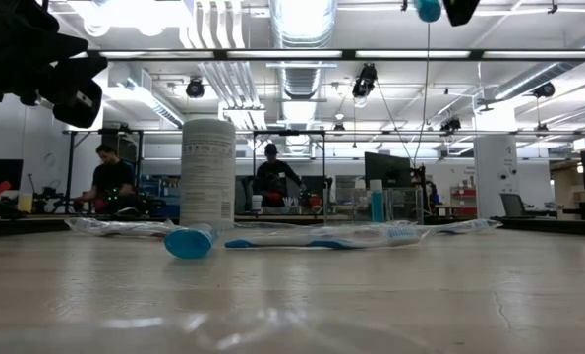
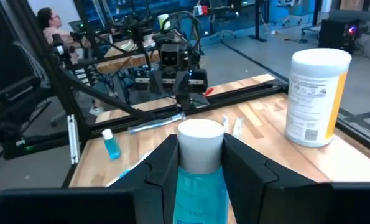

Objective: Pick & Place toothbrushing station
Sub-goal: Put the blue mouthwash into the middle of the transparent organizer

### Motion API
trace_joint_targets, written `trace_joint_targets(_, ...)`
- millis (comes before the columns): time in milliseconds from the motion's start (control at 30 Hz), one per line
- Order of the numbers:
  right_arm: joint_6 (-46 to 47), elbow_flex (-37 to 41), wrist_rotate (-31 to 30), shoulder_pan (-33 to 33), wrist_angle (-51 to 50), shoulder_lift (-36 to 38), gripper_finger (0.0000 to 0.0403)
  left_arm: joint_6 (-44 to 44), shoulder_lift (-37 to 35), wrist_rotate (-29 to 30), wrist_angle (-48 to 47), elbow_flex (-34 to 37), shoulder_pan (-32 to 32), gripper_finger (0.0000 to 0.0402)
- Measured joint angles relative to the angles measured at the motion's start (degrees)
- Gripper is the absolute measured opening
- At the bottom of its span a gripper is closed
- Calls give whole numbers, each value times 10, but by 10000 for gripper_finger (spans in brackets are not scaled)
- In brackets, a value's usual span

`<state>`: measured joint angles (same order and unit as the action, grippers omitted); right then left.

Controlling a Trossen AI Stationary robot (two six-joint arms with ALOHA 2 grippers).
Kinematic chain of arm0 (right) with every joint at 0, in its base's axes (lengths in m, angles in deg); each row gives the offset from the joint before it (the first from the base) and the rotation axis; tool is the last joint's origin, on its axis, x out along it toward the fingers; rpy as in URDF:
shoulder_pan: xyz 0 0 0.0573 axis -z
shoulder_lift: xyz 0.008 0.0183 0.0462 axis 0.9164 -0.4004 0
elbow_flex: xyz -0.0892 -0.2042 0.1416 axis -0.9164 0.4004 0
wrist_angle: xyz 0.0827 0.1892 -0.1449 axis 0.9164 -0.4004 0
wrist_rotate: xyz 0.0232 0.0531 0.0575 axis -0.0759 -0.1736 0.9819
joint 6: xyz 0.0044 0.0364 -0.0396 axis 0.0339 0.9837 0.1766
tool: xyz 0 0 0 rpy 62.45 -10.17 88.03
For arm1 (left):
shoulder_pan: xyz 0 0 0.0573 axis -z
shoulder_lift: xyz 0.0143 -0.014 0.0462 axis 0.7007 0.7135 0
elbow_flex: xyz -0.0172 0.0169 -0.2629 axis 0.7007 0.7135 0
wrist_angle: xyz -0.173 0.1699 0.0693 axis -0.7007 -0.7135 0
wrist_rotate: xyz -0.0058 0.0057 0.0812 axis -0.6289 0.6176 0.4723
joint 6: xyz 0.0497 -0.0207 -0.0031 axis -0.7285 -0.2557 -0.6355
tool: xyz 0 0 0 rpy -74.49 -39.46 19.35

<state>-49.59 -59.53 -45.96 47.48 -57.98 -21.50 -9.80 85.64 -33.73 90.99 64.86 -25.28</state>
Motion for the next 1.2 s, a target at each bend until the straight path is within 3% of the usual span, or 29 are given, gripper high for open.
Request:
trace_joint_targets(133,-4,0,56,49,15,-7,99,0,0,0,0,0,0,126)
trace_joint_targets(367,-16,0,73,126,38,-22,99,0,0,0,0,0,0,126)
trace_joint_targets(567,-15,1,138,196,54,-37,99,0,0,0,0,0,0,126)
trace_joint_targets(933,-27,1,212,300,97,-102,99,0,0,0,0,0,0,126)
trace_joint_targets(1200,-37,1,304,395,97,-153,99,0,0,0,0,0,0,126)
